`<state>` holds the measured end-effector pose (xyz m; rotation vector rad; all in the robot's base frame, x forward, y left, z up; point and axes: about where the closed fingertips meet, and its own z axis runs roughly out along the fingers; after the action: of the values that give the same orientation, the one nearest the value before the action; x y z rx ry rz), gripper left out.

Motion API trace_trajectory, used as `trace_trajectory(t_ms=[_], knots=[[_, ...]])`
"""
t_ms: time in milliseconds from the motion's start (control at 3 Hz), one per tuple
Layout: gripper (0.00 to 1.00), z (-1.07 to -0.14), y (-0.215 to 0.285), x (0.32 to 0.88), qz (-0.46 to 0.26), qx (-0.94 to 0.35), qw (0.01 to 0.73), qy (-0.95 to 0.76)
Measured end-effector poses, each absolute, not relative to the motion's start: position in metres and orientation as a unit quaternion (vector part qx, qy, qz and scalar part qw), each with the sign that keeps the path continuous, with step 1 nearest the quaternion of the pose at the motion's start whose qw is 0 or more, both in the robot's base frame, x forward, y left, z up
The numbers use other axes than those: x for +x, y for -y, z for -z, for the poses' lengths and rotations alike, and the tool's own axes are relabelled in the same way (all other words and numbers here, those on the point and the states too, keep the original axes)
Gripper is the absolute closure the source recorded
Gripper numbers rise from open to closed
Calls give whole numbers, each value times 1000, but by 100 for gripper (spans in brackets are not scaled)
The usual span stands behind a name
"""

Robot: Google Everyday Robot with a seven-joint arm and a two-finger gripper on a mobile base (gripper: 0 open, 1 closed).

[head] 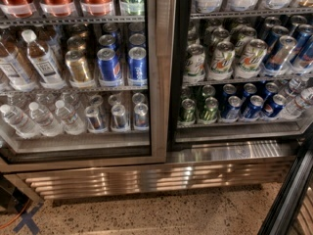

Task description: Open right fridge door

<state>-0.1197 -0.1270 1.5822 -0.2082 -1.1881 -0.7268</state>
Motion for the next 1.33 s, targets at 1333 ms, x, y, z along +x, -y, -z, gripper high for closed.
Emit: trace_trajectory(t_ms=[1333], knots=[[0, -1479, 104, -167, 349, -129, 610, 700]])
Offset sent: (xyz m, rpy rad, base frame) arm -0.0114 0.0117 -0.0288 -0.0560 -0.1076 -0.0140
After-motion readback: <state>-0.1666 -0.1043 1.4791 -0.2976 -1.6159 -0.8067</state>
